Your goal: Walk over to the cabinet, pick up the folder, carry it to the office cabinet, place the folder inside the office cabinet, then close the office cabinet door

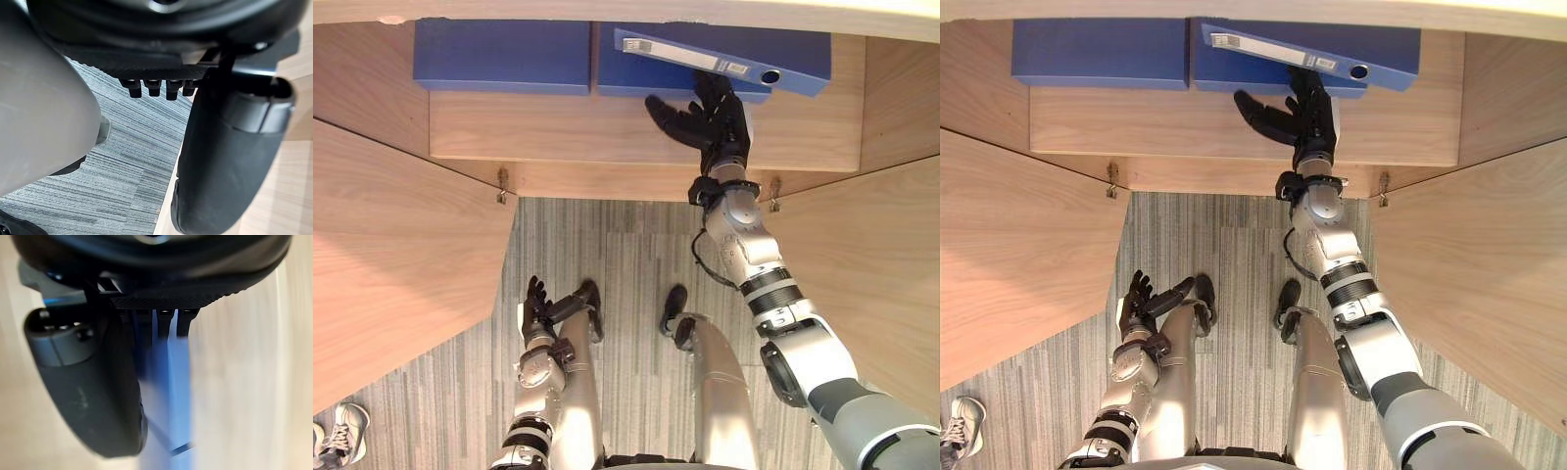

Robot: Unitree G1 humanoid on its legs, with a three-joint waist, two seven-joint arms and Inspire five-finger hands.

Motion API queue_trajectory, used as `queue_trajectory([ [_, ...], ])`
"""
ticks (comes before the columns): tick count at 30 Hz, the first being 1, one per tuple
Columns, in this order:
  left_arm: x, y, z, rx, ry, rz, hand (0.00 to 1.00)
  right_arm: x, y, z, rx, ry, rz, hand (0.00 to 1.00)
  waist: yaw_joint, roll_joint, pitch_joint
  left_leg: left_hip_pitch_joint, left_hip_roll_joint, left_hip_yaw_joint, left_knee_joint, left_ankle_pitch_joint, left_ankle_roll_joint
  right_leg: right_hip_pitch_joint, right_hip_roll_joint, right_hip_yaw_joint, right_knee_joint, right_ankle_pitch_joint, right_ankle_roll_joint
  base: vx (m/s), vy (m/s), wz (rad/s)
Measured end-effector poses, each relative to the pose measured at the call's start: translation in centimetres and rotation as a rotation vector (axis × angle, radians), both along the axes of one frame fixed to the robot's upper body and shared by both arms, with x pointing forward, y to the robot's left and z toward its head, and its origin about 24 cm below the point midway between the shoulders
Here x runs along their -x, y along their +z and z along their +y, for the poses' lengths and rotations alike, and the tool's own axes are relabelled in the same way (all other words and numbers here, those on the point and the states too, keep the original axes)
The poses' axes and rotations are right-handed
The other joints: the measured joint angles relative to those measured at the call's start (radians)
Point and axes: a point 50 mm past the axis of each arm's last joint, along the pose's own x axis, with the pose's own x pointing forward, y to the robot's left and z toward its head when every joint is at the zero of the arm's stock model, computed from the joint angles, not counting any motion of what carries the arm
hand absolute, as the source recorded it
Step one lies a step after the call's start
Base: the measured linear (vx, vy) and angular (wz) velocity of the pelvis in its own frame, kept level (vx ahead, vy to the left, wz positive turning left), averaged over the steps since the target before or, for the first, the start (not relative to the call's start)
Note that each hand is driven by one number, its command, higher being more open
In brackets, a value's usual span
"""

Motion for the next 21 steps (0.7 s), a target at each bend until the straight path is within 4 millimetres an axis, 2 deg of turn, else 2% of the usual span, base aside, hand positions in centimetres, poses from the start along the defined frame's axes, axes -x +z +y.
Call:
queue_trajectory([
  [4,-0.3,-0.1,-0.2,-0.004,-0.015,0.006,1.00,-0.3,-0.9,-0.5,0.136,-0.047,0.033,0.00,0.003,-0.001,0.000,0.004,-0.009,0.005,-0.030,0.014,0.004,0.003,-0.002,0.000,-0.024,0.015,0.003,0.00,0.000,0.00],
  [7,-0.2,-0.2,-0.3,-0.003,-0.025,0.008,1.00,-0.4,-0.9,-0.9,0.161,-0.063,0.036,0.00,0.006,0.000,-0.001,0.014,-0.013,0.005,-0.041,0.017,0.005,0.013,-0.003,-0.001,-0.034,0.017,0.004,0.01,-0.013,0.04],
  [10,-0.2,-0.2,-0.3,-0.001,-0.034,0.005,1.00,-0.7,0.5,-1.5,0.186,-0.082,0.002,0.00,0.006,0.000,-0.001,0.015,-0.017,0.006,-0.058,0.027,0.005,0.014,-0.003,-0.002,-0.051,0.027,0.004,0.00,0.000,0.00],
  [18,-0.4,0.0,-0.3,-0.005,-0.043,-0.010,1.00,-1.6,2.4,-2.0,0.211,-0.108,-0.014,0.00,0.009,0.002,-0.003,-0.009,-0.022,0.004,-0.074,0.039,0.004,-0.007,-0.004,-0.007,-0.065,0.035,0.002,0.00,0.000,0.00],
  [21,-0.6,0.2,-0.1,-0.009,-0.042,-0.021,1.00,-2.0,4.5,-1.8,0.224,-0.123,-0.052,0.00,0.007,0.002,-0.003,-0.034,-0.023,0.003,-0.077,0.046,0.004,-0.035,-0.005,-0.008,-0.062,0.038,0.000,0.00,-0.008,0.02],
])
